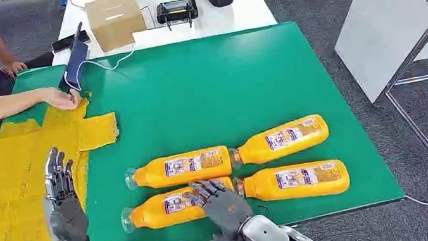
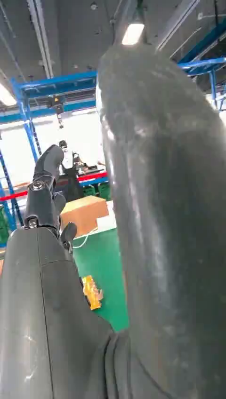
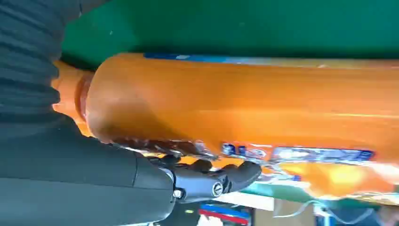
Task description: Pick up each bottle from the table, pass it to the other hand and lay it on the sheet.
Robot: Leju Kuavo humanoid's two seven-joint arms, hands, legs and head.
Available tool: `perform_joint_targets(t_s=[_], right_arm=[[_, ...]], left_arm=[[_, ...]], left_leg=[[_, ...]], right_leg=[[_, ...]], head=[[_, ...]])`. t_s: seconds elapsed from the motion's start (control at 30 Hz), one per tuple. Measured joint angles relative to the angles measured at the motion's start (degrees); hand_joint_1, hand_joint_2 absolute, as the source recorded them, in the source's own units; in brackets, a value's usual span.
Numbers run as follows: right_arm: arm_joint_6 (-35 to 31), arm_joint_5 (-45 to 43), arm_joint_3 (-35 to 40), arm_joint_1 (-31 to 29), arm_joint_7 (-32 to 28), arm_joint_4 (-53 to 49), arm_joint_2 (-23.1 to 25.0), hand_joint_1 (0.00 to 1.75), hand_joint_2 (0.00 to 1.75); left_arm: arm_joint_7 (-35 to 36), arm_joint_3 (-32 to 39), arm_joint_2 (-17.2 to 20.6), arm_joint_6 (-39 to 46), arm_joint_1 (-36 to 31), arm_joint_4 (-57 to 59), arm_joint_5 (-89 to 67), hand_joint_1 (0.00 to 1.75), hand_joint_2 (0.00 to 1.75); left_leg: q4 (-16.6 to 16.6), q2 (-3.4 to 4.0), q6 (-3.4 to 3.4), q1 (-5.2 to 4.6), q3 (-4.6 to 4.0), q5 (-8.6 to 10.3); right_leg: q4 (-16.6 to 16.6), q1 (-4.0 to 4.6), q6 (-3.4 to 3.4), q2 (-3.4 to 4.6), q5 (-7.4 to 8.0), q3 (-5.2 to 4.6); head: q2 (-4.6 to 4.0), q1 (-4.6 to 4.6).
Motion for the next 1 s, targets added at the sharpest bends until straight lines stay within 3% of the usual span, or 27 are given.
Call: perform_joint_targets(t_s=[0.57,0.6,0.63,0.67,1.0], right_arm=[[7.6,-2.51,-2.21,-5.77,-0.29,6.86,-0.2,0.07,1.75],[7.63,-2.54,-2.18,-5.87,-0.28,7.02,-0.2,0.72,1.75],[7.63,-2.56,-2.16,-5.99,-0.31,7.21,-0.2,1.61,1.75],[7.67,-2.58,-2.14,-6.06,-0.31,7.34,-0.2,1.75,1.75],[15.25,-12.28,0.72,-10.33,-6.27,9.29,-3.56,1.75,1.75]], left_arm=[[0.07,0.74,-0.02,-1.53,-0.45,0.0,0.28,0.0,0.0],[0.07,0.78,-0.02,-1.53,-0.49,0.0,0.28,0.0,0.0],[0.07,0.81,-0.02,-1.53,-0.52,0.0,0.28,0.0,0.0],[0.07,0.83,-0.02,-1.53,-0.56,0.02,0.28,0.0,0.0],[0.07,0.88,0.04,-1.99,-2.0,1.07,1.29,0.0,0.0]], left_leg=[[-0.01,0.06,-0.01,0.02,0.36,-0.01],[-0.01,0.06,-0.01,0.02,0.39,0.0],[-0.01,0.06,-0.01,0.02,0.43,0.0],[-0.02,0.06,-0.01,0.03,0.48,0.0],[-0.02,0.04,0.01,0.02,0.8,0.01]], right_leg=[[-0.03,0.0,-0.04,0.03,0.0,0.14],[-0.03,0.0,-0.06,0.03,0.0,0.13],[-0.03,0.0,-0.06,0.03,0.0,0.09],[-0.04,0.0,-0.08,0.03,-0.01,0.08],[-0.05,-0.03,-0.05,0.01,0.0,0.11]], head=[[0.0,0.0],[0.0,0.0],[0.0,0.02],[0.0,0.0],[0.0,0.0]])
